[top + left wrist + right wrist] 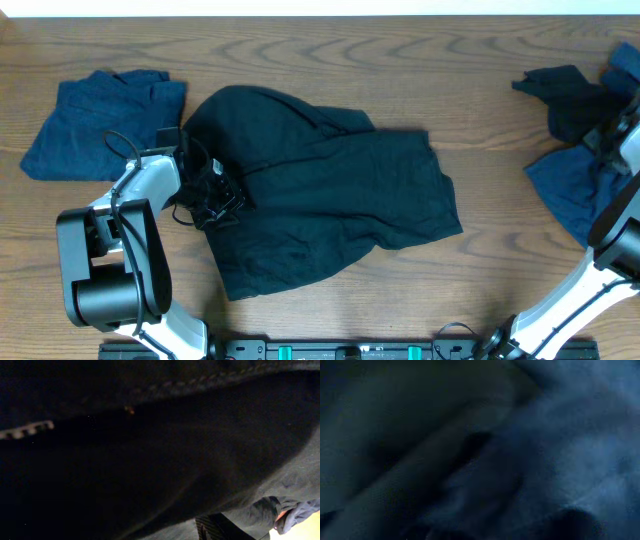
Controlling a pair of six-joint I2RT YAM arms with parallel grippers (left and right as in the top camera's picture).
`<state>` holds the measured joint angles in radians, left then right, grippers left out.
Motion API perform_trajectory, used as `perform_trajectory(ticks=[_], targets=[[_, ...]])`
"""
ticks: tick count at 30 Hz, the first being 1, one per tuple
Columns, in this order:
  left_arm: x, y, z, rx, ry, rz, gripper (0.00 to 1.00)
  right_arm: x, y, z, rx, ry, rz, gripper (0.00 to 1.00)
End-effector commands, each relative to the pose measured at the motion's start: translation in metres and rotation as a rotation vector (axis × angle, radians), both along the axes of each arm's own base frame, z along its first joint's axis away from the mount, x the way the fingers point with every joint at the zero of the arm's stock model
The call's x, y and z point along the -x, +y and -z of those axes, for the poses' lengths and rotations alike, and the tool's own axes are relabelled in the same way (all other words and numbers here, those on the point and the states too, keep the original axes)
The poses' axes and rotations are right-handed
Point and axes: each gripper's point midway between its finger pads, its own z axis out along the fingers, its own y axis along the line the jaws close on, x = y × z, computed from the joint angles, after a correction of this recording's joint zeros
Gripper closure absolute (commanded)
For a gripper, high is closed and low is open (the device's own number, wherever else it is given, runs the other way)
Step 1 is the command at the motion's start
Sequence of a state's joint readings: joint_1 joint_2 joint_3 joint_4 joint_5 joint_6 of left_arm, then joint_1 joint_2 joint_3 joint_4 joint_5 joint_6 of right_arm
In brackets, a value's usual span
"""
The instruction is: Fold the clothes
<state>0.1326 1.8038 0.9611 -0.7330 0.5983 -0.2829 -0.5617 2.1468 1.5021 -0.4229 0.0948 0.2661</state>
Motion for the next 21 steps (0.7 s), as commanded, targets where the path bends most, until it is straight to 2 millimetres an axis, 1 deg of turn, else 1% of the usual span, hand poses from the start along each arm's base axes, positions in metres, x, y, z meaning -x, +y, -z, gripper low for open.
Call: perform_trajectory(ticks=[1, 2, 3, 5, 6, 7, 9, 12, 15, 17, 21], targets=[[-0.001, 0.001, 0.001, -0.006, -0.003, 0.019, 0.53, -0.053, 0.035, -0.057, -0.070, -0.211, -0.319, 0.57], [-0.001, 0.001, 0.001, -0.006, -0.001, 0.019, 0.53, -0.063, 0.051, -0.073, -0.090, -0.268, -0.403, 0.57], [0.000, 0.001, 0.001, -0.005, 0.004, 0.019, 0.53, -0.074, 0.071, -0.092, -0.115, -0.332, -0.502, 0.58], [0.003, 0.000, 0.001, -0.004, 0.016, 0.020, 0.53, -0.083, 0.109, -0.118, -0.174, -0.406, -0.644, 0.57], [0.005, 0.001, 0.001, -0.005, 0.027, 0.020, 0.53, -0.082, 0.127, -0.123, -0.203, -0.409, -0.684, 0.57], [0.008, 0.002, 0.002, -0.016, 0.039, 0.021, 0.53, -0.080, 0.139, -0.123, -0.225, -0.390, -0.702, 0.56], [0.016, 0.009, 0.005, -0.065, 0.074, 0.029, 0.53, -0.072, 0.168, -0.112, -0.276, -0.325, -0.753, 0.55], [0.026, 0.020, 0.009, -0.136, 0.120, 0.042, 0.53, -0.054, 0.214, -0.088, -0.373, -0.200, -0.828, 0.50], [0.031, 0.022, 0.009, -0.148, 0.141, 0.047, 0.53, -0.034, 0.260, -0.068, -0.464, -0.073, -0.906, 0.43], [0.031, 0.022, 0.009, -0.147, 0.139, 0.050, 0.53, -0.020, 0.287, -0.057, -0.486, 0.013, -0.965, 0.38], [0.031, 0.023, 0.009, -0.155, 0.138, 0.052, 0.53, -0.004, 0.319, -0.038, -0.436, 0.164, -1.031, 0.34]])
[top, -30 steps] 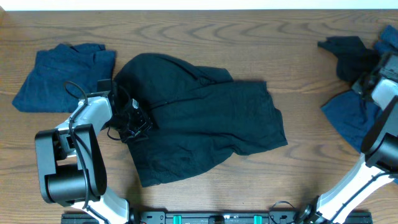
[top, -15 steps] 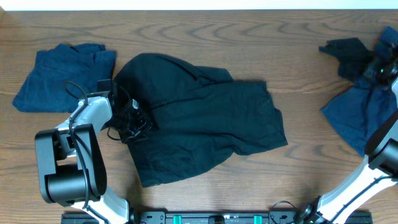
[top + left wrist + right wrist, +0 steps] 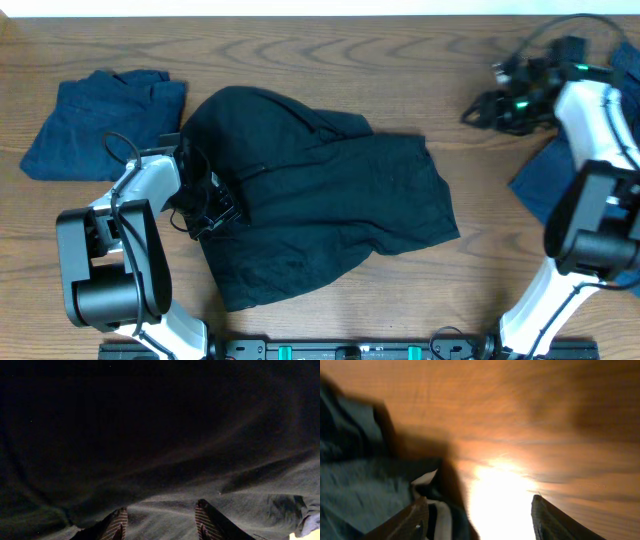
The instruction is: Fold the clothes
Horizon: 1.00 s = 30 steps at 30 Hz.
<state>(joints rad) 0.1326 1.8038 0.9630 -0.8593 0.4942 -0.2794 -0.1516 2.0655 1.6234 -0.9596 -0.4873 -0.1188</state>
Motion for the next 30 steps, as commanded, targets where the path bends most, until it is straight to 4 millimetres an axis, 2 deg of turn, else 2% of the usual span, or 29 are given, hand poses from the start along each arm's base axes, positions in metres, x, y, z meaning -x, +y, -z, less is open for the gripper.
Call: perform_trajectory(ticks=[1, 4, 10, 11, 12, 13, 14, 15, 17, 20, 24, 26, 28, 30], targets=[[0.001, 0.012, 0.006, -0.074, 0.004, 0.041, 0.53, 0.009, 0.027, 0.017, 0.077, 0.034, -0.118, 0.33], [0.002, 0.015, 0.007, -0.089, 0.008, 0.044, 0.53, 0.015, 0.052, 0.025, 0.107, 0.047, -0.198, 0.33], [0.002, 0.015, 0.007, -0.089, 0.008, 0.044, 0.53, 0.024, 0.083, 0.049, 0.173, 0.084, -0.292, 0.34], [0.002, 0.015, 0.007, -0.089, 0.008, 0.044, 0.53, 0.027, 0.088, 0.053, 0.173, 0.095, -0.306, 0.36], [0.002, 0.015, 0.007, -0.089, 0.008, 0.044, 0.53, 0.030, 0.093, 0.056, 0.174, 0.106, -0.320, 0.42], [0.002, 0.015, 0.007, -0.089, 0.008, 0.044, 0.53, 0.034, 0.097, 0.060, 0.176, 0.123, -0.333, 0.66], [0.002, 0.015, 0.007, -0.089, 0.008, 0.043, 0.53, 0.037, 0.098, 0.060, 0.187, 0.136, -0.339, 0.95], [0.002, 0.016, 0.007, -0.088, 0.008, 0.043, 0.53, 0.044, 0.092, 0.063, 0.227, 0.174, -0.316, 0.99], [0.002, 0.016, 0.007, -0.085, -0.003, 0.070, 0.53, 0.054, 0.063, 0.060, 0.381, 0.265, -0.184, 0.99], [0.006, 0.027, 0.010, -0.153, 0.013, 0.092, 0.53, 0.069, 0.020, 0.040, 0.571, 0.326, -0.054, 0.99], [0.012, 0.041, 0.013, -0.235, 0.039, 0.113, 0.53, 0.113, 0.006, 0.011, 0.572, 0.472, -0.098, 0.99], [0.012, 0.042, 0.013, -0.241, 0.042, 0.115, 0.53, 0.133, 0.003, 0.005, 0.562, 0.554, -0.143, 0.99], [0.012, 0.042, 0.013, -0.240, 0.041, 0.115, 0.53, 0.141, 0.000, 0.004, 0.571, 0.587, -0.160, 0.97], [0.012, 0.042, 0.013, -0.241, 0.042, 0.116, 0.53, 0.140, 0.001, 0.006, 0.569, 0.580, -0.159, 0.94]])
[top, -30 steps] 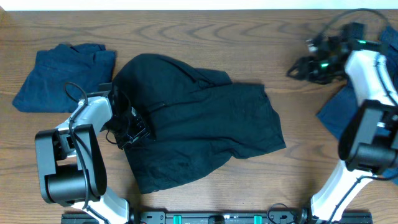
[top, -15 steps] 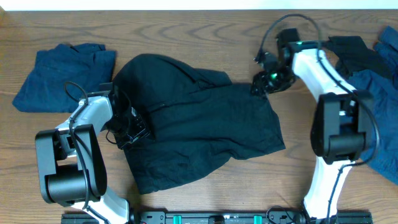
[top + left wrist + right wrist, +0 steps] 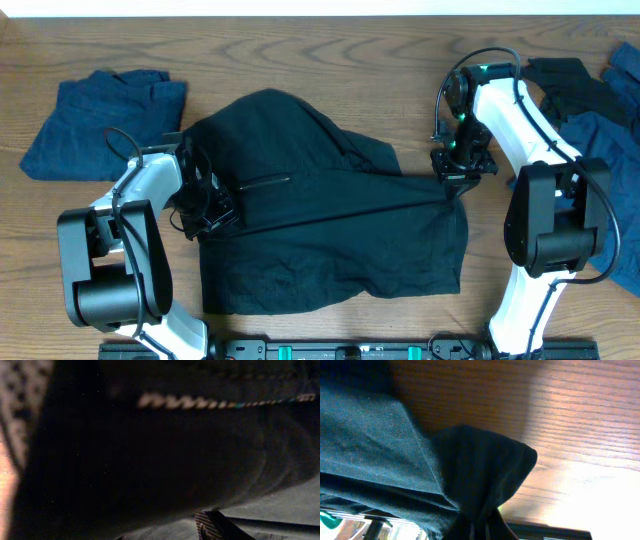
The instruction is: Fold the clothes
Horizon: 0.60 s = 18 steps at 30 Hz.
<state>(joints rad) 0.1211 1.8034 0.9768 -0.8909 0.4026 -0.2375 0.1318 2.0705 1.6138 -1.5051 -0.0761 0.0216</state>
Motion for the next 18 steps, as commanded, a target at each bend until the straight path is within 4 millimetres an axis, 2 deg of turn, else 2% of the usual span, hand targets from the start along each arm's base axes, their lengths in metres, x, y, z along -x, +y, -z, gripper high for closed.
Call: perform_trajectory(ticks=[1, 4, 8, 9, 12, 13, 15, 18], targets=[[0.007, 0.031, 0.011, -0.161, 0.027, 0.046, 0.53, -0.006, -0.036, -0.002, 0.140, -0.038, -0.022, 0.92], [0.008, 0.031, 0.011, -0.160, 0.032, 0.047, 0.53, -0.016, -0.035, -0.001, 0.151, -0.093, 0.023, 0.87], [0.009, 0.031, 0.010, -0.160, 0.037, 0.047, 0.53, -0.036, -0.034, -0.011, 0.146, -0.211, 0.061, 0.82], [0.009, 0.031, 0.010, -0.160, 0.037, 0.047, 0.53, -0.042, -0.035, -0.014, 0.143, -0.242, 0.067, 0.79], [0.009, 0.031, 0.010, -0.160, 0.036, 0.047, 0.53, -0.064, -0.032, -0.019, 0.106, -0.350, 0.089, 0.60], [0.009, 0.031, 0.010, -0.160, 0.036, 0.047, 0.53, -0.070, -0.026, -0.020, 0.074, -0.375, 0.093, 0.52], [0.009, 0.031, 0.010, -0.159, 0.036, 0.047, 0.53, -0.084, 0.000, -0.019, -0.083, -0.424, 0.027, 0.51], [0.009, 0.031, 0.010, -0.160, 0.036, 0.047, 0.53, -0.091, 0.040, -0.018, -0.274, -0.452, -0.057, 0.53]])
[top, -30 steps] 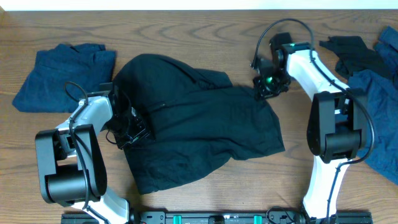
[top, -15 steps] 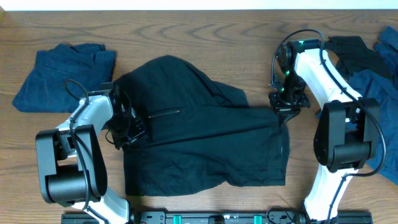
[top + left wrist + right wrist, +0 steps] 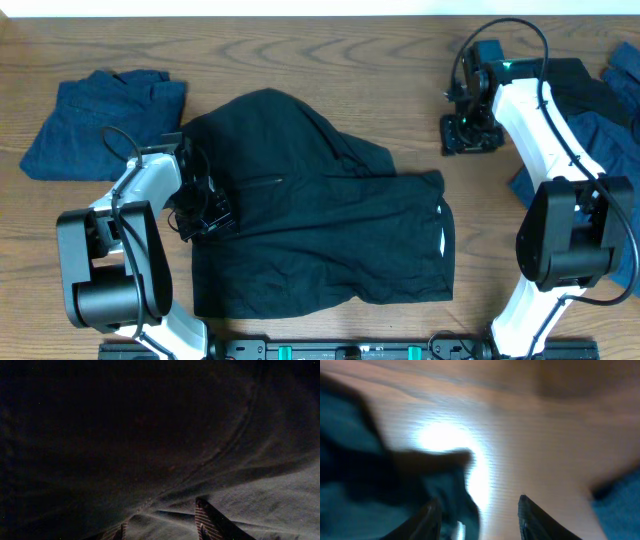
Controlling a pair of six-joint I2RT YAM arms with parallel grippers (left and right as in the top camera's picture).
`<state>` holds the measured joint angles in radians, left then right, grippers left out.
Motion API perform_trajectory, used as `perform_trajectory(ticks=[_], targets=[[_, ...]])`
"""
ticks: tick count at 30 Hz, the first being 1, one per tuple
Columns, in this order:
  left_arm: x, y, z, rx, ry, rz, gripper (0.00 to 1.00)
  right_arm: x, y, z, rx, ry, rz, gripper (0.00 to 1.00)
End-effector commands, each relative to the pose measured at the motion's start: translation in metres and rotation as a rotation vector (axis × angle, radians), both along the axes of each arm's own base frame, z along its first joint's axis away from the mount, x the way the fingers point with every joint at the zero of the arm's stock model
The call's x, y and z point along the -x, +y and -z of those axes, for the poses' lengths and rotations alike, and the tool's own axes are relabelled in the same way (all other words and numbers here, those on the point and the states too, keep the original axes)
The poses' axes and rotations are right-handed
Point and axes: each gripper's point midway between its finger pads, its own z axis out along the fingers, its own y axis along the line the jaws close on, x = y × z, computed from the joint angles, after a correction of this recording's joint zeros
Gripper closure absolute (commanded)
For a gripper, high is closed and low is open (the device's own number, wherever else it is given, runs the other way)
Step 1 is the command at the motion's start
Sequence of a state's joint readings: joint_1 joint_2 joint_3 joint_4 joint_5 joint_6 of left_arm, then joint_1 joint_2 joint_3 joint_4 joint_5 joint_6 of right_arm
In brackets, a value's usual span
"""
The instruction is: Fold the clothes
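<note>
A black garment (image 3: 320, 220) lies spread across the middle of the table, its top left part still bunched. My left gripper (image 3: 203, 212) sits on the garment's left edge. In the left wrist view it (image 3: 161, 529) is open, its fingers (image 3: 207, 521) spread over dark cloth. My right gripper (image 3: 468, 138) hovers over bare wood just past the garment's upper right corner. In the right wrist view it (image 3: 480, 519) is open with nothing in it, and dark cloth shows blurred at the left.
A folded blue garment (image 3: 100, 120) lies at the far left. A pile of dark and blue clothes (image 3: 590, 130) sits at the right edge, behind my right arm. The wooden table (image 3: 400, 60) shows bare along the back.
My right gripper was shut on the garment's upper right corner; now it is open and further back over bare wood. The right edge of the cloth lies flat. The left gripper stays put.
At first my right gripper was buried in the pile at the right, and the black garment lay crumpled. Then it hung open over the table's far right. Then it gripped the garment's right corner, the cloth wider. Now the corner is released and lies flat.
</note>
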<state>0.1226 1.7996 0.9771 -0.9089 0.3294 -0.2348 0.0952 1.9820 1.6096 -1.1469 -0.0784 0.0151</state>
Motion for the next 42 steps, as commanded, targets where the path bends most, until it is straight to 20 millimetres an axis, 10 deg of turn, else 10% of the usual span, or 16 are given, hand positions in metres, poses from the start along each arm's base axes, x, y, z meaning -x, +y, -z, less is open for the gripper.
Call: perform_trajectory(ticks=[1, 12, 20, 22, 24, 25, 31, 38, 42], targets=[[0.003, 0.019, 0.009, -0.091, 0.014, 0.029, 0.53, -0.002, 0.050, -0.004, -0.218, -0.021, -0.146, 0.53], [0.003, 0.019, 0.009, -0.091, 0.013, 0.029, 0.53, -0.009, 0.128, 0.050, -0.233, -0.028, -0.322, 0.45], [0.003, 0.019, 0.009, -0.091, 0.012, 0.029, 0.53, -0.028, 0.131, 0.095, -0.045, -0.072, -0.241, 0.47], [0.003, 0.019, 0.009, -0.091, 0.012, 0.029, 0.53, -0.029, 0.136, 0.101, -0.047, -0.077, -0.246, 0.59], [0.003, 0.019, 0.009, -0.091, 0.012, 0.029, 0.53, -0.027, 0.140, 0.103, -0.048, -0.073, -0.249, 0.99], [0.003, 0.019, 0.009, -0.091, 0.012, 0.029, 0.53, -0.026, 0.141, 0.102, -0.048, -0.073, -0.252, 0.99], [0.002, 0.019, 0.009, -0.091, 0.011, 0.029, 0.53, -0.068, 0.110, 0.033, 0.027, -0.266, -0.134, 0.99], [0.001, 0.019, 0.009, -0.092, 0.007, 0.028, 0.53, -0.135, 0.045, -0.136, 0.020, -0.678, 0.059, 0.99], [0.001, 0.019, 0.009, -0.092, 0.007, 0.028, 0.53, -0.137, 0.022, -0.162, 0.024, -0.724, 0.106, 0.82]])
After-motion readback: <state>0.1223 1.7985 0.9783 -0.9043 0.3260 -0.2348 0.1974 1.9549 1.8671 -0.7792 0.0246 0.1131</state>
